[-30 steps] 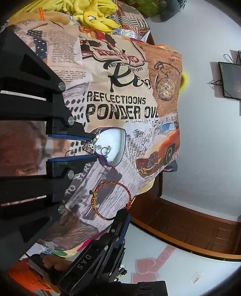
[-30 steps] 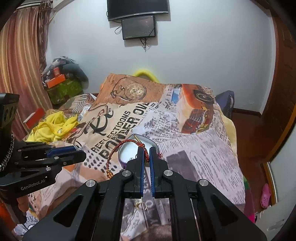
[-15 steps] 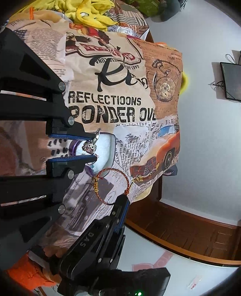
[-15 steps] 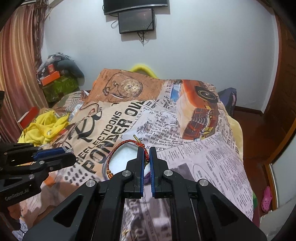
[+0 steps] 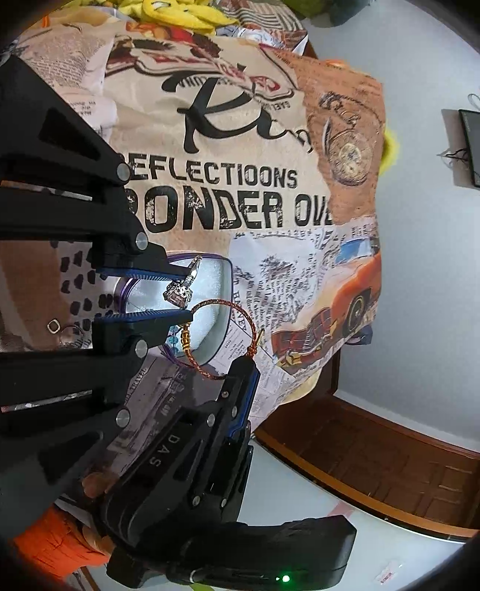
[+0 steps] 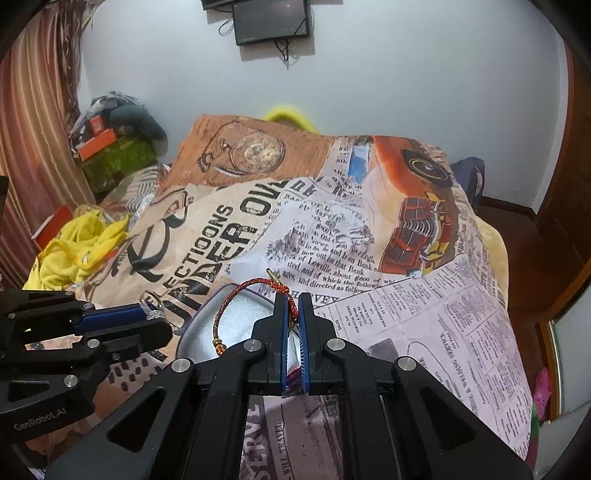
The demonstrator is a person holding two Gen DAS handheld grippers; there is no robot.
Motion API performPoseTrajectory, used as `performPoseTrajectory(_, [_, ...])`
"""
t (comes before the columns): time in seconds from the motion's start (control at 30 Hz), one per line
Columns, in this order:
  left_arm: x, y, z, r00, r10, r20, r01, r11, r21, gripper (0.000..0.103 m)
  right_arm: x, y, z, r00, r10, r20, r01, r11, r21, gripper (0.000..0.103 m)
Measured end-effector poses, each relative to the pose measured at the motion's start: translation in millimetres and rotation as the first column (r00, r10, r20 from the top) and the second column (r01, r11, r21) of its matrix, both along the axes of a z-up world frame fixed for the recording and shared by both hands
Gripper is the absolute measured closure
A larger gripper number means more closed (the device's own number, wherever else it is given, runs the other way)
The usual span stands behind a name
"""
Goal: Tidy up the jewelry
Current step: 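Carry the bracelet and keychain over the purple heart tin, then open both tools to release the pieces into the tin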
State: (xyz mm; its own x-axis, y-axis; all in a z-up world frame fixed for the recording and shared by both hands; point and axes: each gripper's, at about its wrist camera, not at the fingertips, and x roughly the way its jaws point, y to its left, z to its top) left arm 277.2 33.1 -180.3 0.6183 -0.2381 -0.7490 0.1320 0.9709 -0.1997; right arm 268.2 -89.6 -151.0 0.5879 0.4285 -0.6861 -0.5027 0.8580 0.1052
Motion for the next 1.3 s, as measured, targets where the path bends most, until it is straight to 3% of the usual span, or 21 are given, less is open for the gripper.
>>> performPoseTrajectory(0.67, [19.3, -11.0, -23.0, 0.997, -0.053, -0.050, 0.055, 0.998, 0.037, 0.089, 15.4, 10.4, -20.5, 0.994, 0.044, -0.095, -0.046, 0.999, -0.024, 0.098])
performPoseTrajectory(1.3, [1.5, -1.1, 0.7, 1.000, -0.016, -0.009, 0.017, 0.999, 0.045, 0.089, 8.2, 10.9, -13.0, 0.993, 0.040, -0.108, -0.046, 0.997, -0.055, 0.092])
